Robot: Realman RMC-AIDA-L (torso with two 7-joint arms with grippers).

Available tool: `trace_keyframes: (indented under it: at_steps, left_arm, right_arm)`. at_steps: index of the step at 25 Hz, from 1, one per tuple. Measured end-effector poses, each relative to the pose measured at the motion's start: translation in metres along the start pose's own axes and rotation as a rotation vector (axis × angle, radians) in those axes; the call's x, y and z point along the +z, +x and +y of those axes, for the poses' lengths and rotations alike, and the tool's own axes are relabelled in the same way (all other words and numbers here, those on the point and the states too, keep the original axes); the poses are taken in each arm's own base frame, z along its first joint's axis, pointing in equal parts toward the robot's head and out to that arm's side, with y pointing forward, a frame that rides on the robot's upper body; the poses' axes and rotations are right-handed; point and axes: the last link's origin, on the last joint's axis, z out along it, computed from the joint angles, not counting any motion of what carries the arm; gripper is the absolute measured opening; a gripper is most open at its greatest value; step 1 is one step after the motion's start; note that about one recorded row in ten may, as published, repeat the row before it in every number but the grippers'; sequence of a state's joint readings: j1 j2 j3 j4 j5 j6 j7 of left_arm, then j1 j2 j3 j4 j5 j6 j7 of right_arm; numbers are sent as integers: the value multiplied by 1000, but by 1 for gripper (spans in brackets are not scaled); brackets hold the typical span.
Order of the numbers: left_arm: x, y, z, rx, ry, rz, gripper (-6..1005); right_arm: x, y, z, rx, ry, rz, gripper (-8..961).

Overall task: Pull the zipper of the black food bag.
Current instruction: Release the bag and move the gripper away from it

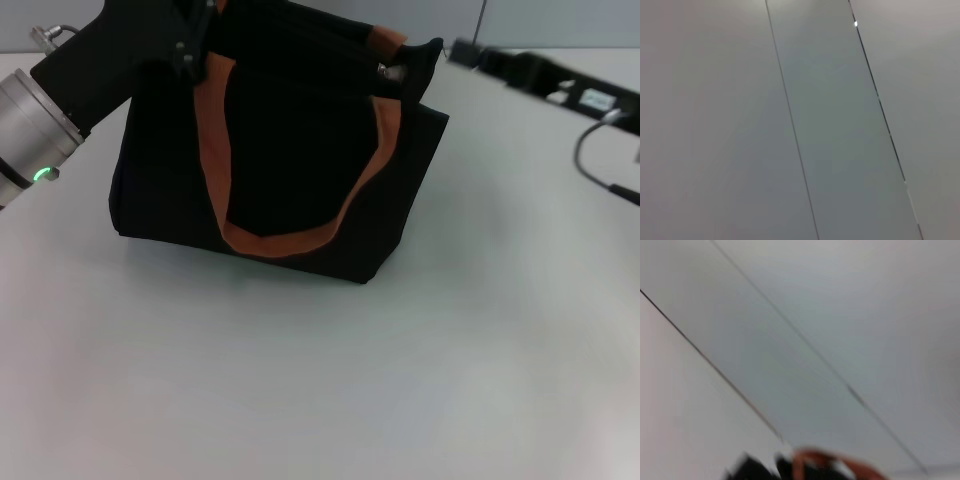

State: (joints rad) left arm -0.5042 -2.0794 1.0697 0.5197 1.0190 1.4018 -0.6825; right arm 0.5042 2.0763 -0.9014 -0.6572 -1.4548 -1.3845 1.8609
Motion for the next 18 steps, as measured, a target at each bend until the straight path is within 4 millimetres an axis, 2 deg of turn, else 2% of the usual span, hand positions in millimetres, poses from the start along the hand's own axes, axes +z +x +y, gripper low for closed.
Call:
trace_keyframes:
  at_steps: [6,13,16,18]
  left_arm:
    - [0,-7,0,-30,19,-24,9]
    - [-4,-16,5,-70,53,-29,9]
    - [-8,-19,5,-143,80,-26,9]
    - [-14,-20,4,-195,105,-17,88]
  right_arm:
    - [-21,4,3,-85,-51,-146,41]
    - [-21,23,8,-177,-97,-148,186]
    - [-22,27,12,-208,-122,-147,252]
    - [-23,29,14,-215,-139,-148,297]
